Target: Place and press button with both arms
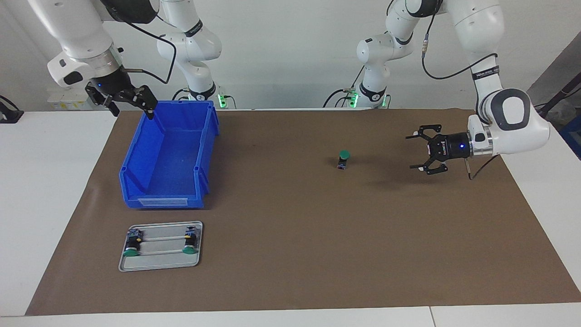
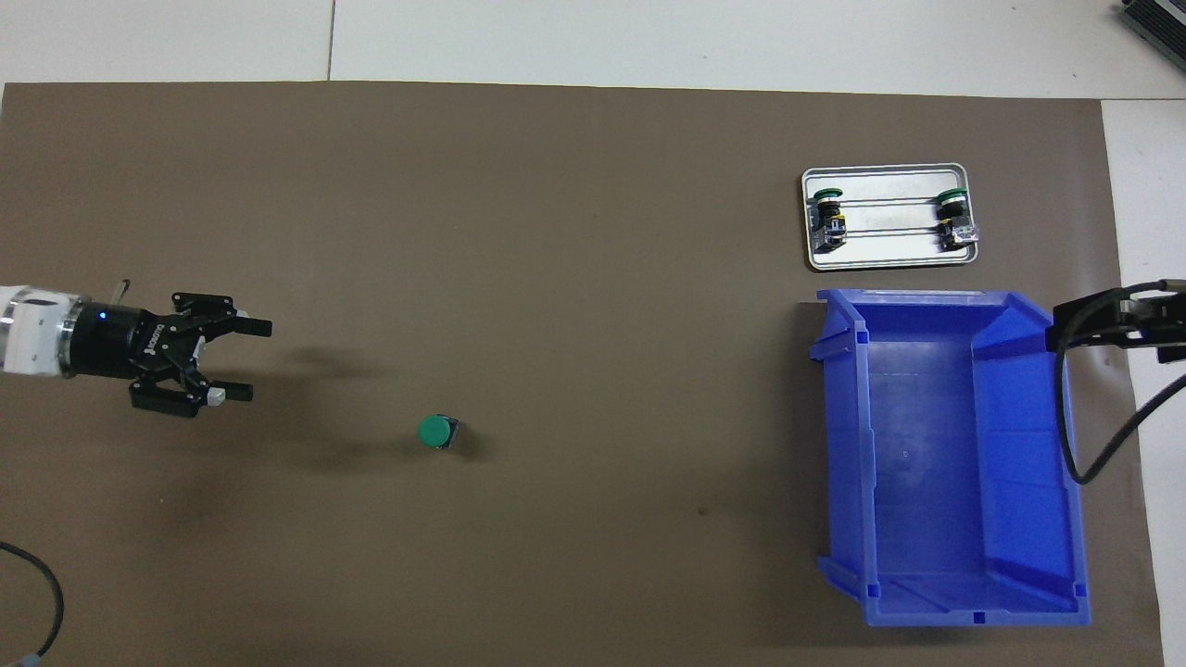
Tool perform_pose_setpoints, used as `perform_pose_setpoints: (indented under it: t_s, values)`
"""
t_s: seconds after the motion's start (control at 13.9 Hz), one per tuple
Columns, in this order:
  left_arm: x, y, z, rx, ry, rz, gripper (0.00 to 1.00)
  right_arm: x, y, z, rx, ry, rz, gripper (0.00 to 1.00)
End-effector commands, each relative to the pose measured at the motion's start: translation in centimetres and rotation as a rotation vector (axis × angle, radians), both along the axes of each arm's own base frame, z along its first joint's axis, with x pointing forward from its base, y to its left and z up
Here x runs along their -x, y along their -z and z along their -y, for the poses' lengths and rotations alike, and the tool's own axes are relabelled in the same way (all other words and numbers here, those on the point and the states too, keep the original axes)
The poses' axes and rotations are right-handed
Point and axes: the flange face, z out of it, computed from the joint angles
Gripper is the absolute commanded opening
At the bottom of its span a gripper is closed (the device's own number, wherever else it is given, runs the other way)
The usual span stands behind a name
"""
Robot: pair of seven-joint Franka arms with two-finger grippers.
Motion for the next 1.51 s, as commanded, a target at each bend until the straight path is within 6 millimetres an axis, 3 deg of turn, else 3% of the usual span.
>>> perform_pose_setpoints:
  t_s: [0.0, 0.29, 0.36, 0.5, 0.65, 0.86, 0.94, 1.15, 1.44]
  values:
    - [-1.3, -5.5, 7.0, -0.265, 0.035, -0.103, 1.00, 0.7, -0.1, 0.4, -0.002, 0.011, 0.010, 1.00]
    - [0.0, -9.3, 14.8, -0.641, -0.063, -0.178, 0.93, 0.7, -0.1, 0.4, -0.002, 0.011, 0.010, 1.00]
    - [0.6, -9.6, 17.3, -0.733, -0.103, -0.185, 0.86, 0.7, -0.1, 0.4, -0.002, 0.011, 0.010, 1.00]
    - [2.9, -9.0, 23.1, -0.978, -0.149, -0.181, 0.61, 0.7, -0.1, 0.4, -0.002, 0.011, 0.010, 1.00]
    - [5.4, -7.9, 26.8, -1.115, -0.225, -0.156, 0.44, 0.7, -0.1, 0.4, -0.002, 0.011, 0.010, 1.00]
    - [9.2, -4.8, 28.6, -1.147, -0.366, -0.195, 0.05, 0.7, -0.1, 0.4, -0.002, 0.011, 0.010, 1.00]
    - [10.2, -3.4, 28.5, -1.132, -0.384, -0.177, 0.00, 0.7, -0.1, 0.4, -0.002, 0.009, 0.010, 1.00]
    - [11.6, 0.0, 27.0, -1.082, -0.487, -0.146, 0.00, 0.7, 0.0, 0.4, -0.002, 0.011, 0.009, 1.00]
    - [11.8, 0.8, 26.6, -1.065, -0.552, -0.150, 0.00, 0.7, 0.0, 0.6, -0.002, 0.012, 0.010, 1.00]
